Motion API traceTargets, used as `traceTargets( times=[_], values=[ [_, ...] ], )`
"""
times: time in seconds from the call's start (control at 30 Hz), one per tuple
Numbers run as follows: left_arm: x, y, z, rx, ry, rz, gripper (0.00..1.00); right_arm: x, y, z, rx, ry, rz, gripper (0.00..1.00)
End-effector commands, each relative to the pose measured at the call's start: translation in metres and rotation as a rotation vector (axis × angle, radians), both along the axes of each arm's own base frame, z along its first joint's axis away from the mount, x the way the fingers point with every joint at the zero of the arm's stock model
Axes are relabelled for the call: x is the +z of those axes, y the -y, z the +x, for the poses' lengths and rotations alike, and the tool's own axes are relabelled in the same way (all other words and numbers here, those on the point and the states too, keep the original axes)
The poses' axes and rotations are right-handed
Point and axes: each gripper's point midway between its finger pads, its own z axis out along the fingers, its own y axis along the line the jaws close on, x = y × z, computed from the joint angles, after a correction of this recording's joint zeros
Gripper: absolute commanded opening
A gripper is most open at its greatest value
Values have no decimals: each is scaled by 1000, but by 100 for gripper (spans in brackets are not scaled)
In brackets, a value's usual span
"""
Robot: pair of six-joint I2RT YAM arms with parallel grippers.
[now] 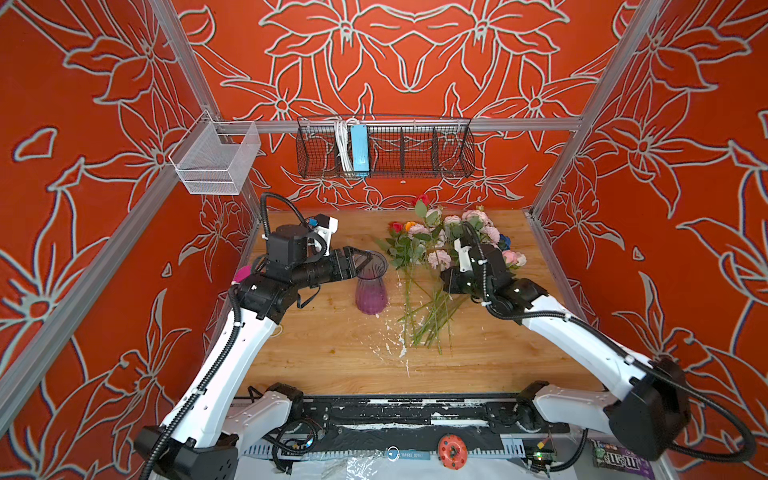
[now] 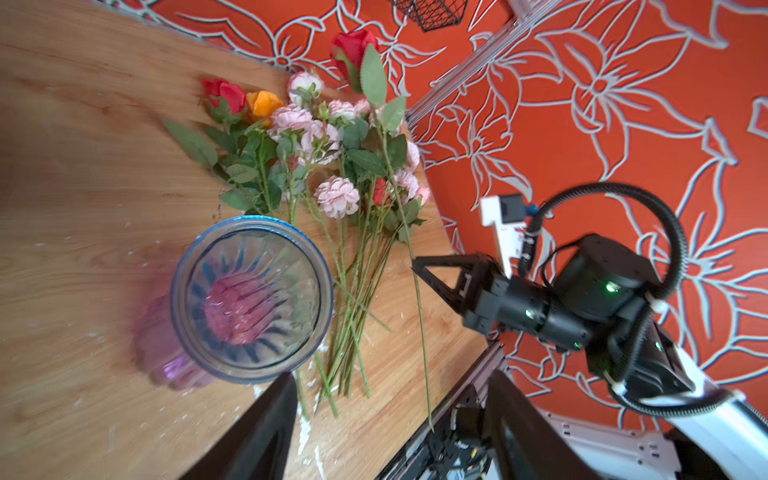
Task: Arrange the flowers into the vase
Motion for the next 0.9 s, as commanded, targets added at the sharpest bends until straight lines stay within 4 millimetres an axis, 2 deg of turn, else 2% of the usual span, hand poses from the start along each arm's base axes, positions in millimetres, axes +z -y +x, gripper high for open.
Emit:
traceTargets(
  times=[0.0, 0.1, 0.27, 0.37, 0.5, 0.63, 0.73, 0.87],
  values=[
    [36, 16, 1, -43, 173, -107, 74, 16, 0, -20, 49, 24, 56, 0],
    [40, 33, -5, -97, 223, -129, 68, 43, -3, -40, 123, 125, 134, 0],
    [53, 81, -25, -246, 317, -112, 70, 82, 4, -59, 149, 278, 215, 0],
    [57, 109, -27, -313, 329, -127, 73, 101, 4, -65, 161, 334, 257, 0],
    [58, 142, -18, -365, 318, -131, 73, 117, -1, -69, 190, 359, 307, 0],
    [59, 162, 1, -347, 315, -146, 71, 124, -4, -75, 213, 363, 355, 0],
    [51, 171, 21, -303, 279, -124, 58, 125, -4, -77, 214, 366, 385, 0],
    [41, 173, 39, -234, 261, -123, 55, 129, -5, -80, 212, 366, 435, 0]
  ],
)
